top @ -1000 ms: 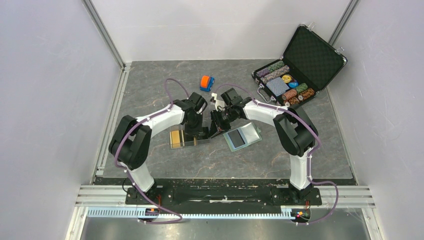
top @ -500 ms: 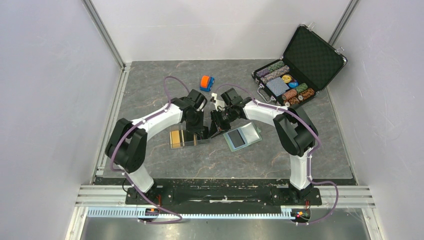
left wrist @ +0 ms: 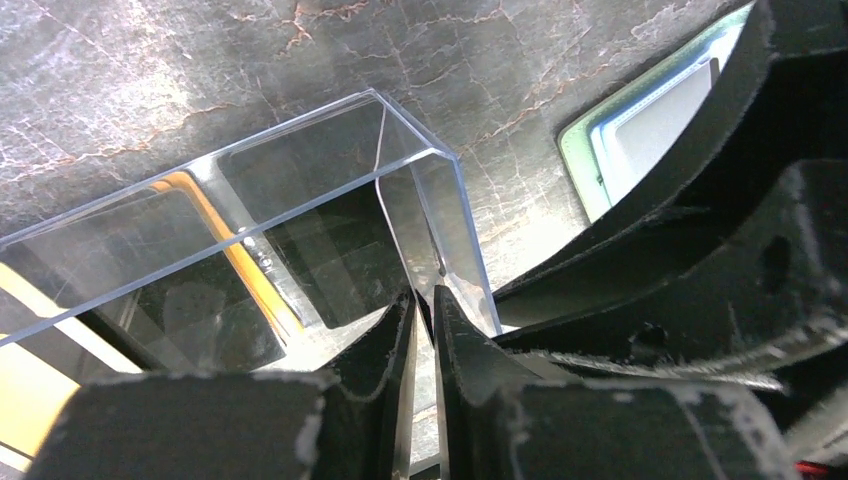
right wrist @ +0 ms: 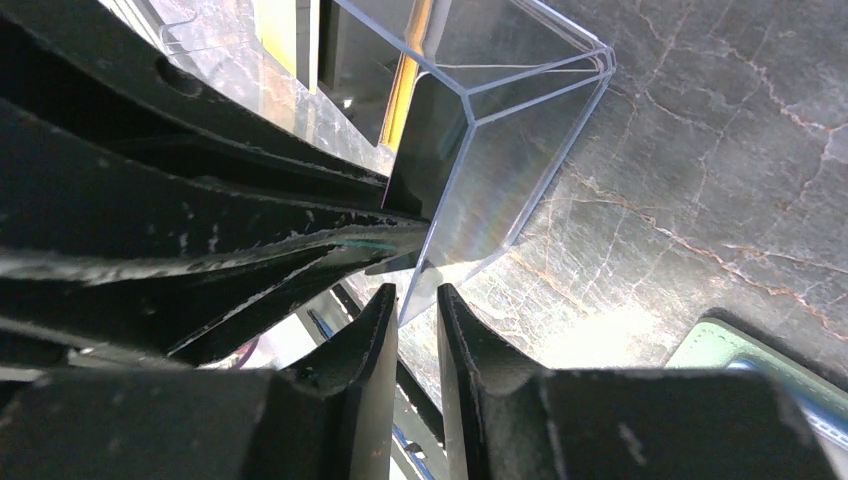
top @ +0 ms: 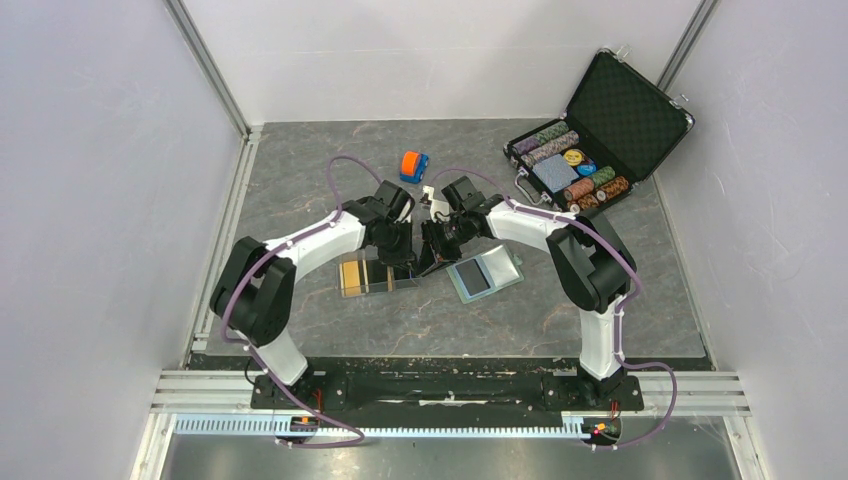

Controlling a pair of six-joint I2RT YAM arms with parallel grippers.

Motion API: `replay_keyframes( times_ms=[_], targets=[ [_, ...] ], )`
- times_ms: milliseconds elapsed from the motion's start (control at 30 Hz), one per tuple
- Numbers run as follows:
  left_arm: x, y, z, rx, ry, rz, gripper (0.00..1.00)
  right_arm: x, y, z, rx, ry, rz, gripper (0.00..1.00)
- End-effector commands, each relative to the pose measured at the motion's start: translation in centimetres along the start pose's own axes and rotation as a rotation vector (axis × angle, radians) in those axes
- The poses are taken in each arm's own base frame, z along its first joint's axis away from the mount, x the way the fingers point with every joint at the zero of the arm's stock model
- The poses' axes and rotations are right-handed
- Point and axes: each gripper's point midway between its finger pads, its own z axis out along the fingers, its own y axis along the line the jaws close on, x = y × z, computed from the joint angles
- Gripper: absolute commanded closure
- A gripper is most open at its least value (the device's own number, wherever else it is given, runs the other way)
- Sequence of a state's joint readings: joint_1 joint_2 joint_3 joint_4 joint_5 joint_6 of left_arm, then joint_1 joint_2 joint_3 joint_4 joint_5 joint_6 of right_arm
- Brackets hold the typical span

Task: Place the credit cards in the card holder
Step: Pick up the credit card from the storage box, then insert the credit card into the card holder.

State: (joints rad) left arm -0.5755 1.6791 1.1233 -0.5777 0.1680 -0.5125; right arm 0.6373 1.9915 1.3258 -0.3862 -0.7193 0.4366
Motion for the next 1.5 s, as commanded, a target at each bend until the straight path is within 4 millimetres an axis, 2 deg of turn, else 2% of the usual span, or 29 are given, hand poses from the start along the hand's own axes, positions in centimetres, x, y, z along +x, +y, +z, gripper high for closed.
replay_keyframes(
  times_ms=[0, 100, 200, 333, 467, 567, 633, 733, 767, 867, 967, 1067, 1200, 1367, 1467],
  targets=[
    [-0.3, -0.4, 0.5, 0.021, -0.006, -0.025, 0.86, -0.5, 0.4, 0.5, 0.000, -0.009, -0.036, 0.79],
    [-0.1, 0.0, 0.5, 0.008, 0.000, -0.029, 0.97, -0.5, 0.4, 0.5, -0.001, -0.009, -0.034, 0.79],
    [-0.5, -0.1, -0.3, 0.012, -0.022, -0.028, 0.98, -0.8, 0.6, 0.2, -0.002, -0.020, -0.052, 0.76],
    [-2.0, -0.6, -3.2, 0.043, -0.111, -0.037, 0.98, -2.3, 1.4, -1.4, 0.015, -0.087, -0.099, 0.47],
    [-3.0, -1.3, -7.0, 0.106, -0.212, -0.056, 0.98, -3.8, 2.4, -4.1, -0.001, -0.184, -0.131, 0.25],
    [-3.2, -1.7, -9.2, 0.176, -0.262, -0.078, 0.98, -4.3, 3.1, -6.3, -0.051, -0.262, -0.133, 0.16],
    [-3.2, -2.4, -10.3, 0.249, -0.285, -0.090, 0.98, -4.5, 3.6, -7.8, -0.103, -0.309, -0.132, 0.14],
    [-3.3, -4.4, -12.0, 0.419, -0.316, -0.109, 0.98, -4.5, 4.6, -10.1, -0.219, -0.363, -0.122, 0.14],
    [-3.1, -5.1, -12.4, 0.478, -0.319, -0.096, 0.98, -4.7, 5.1, -10.9, -0.266, -0.387, -0.126, 0.18],
    [-3.5, -7.4, -13.8, 0.649, -0.363, -0.073, 0.98, -4.2, 6.5, -12.3, -0.399, -0.396, -0.129, 0.26],
    [-3.9, -9.0, -15.0, 0.791, -0.402, -0.075, 0.98, -4.0, 8.1, -13.3, -0.493, -0.408, -0.154, 0.29],
    [-4.0, -9.7, -15.4, 0.853, -0.404, -0.087, 0.98, -3.7, 9.8, -14.4, -0.585, -0.428, -0.173, 0.31],
    [-4.3, -9.9, -15.6, 0.875, -0.417, -0.096, 0.98, -2.9, 10.9, -15.2, -0.686, -0.435, -0.139, 0.38],
    [-4.4, -9.9, -15.6, 0.876, -0.419, -0.096, 0.98, -2.6, 10.4, -14.8, -0.683, -0.426, -0.112, 0.43],
    [-4.4, -9.7, -15.6, 0.860, -0.427, -0.104, 0.98, -3.4, 8.1, -13.3, -0.536, -0.424, -0.125, 0.43]
  ],
)
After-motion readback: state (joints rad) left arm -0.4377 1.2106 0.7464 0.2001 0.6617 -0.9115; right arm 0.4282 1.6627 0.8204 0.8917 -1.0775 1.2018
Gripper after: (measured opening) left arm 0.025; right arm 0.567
